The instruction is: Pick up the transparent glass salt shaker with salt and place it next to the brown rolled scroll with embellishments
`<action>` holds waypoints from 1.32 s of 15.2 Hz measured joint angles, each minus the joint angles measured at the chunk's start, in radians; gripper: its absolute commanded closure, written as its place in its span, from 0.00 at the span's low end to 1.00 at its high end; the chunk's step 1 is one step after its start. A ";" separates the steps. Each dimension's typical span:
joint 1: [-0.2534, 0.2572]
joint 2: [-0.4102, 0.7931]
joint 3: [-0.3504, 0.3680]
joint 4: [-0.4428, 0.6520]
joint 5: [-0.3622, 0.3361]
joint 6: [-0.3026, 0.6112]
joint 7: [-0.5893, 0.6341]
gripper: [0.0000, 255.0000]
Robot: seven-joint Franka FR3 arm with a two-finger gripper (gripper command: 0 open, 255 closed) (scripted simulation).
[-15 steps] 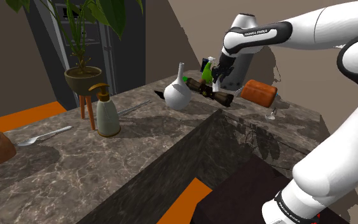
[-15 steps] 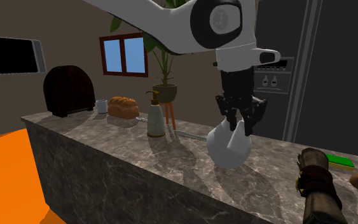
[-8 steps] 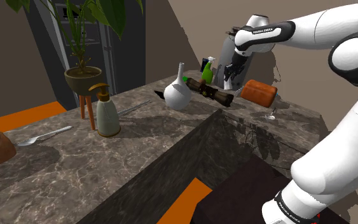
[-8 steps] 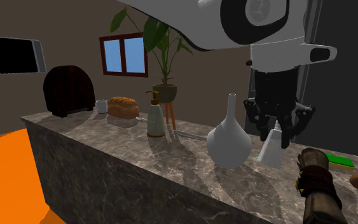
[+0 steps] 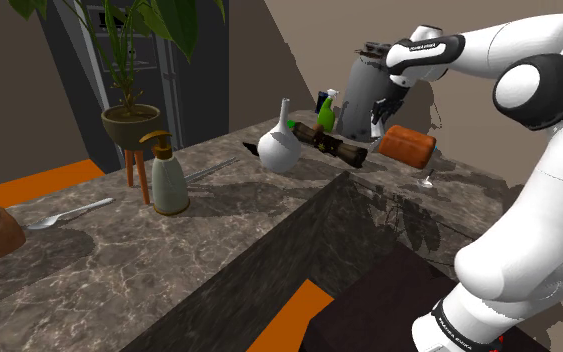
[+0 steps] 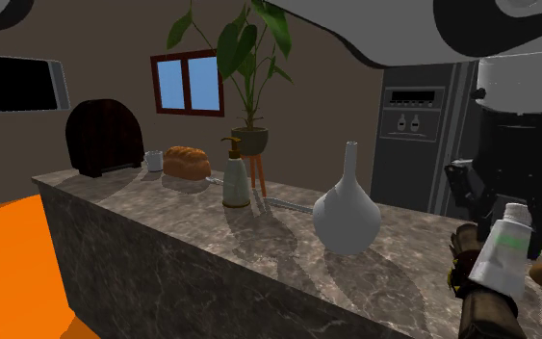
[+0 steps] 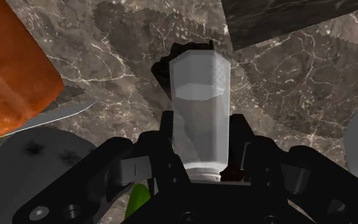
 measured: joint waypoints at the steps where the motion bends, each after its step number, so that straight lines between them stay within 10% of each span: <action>1: -0.014 0.015 -0.008 0.019 0.008 -0.006 -0.023 1.00; 20: -0.065 0.132 -0.027 -0.035 0.054 0.156 -0.127 1.00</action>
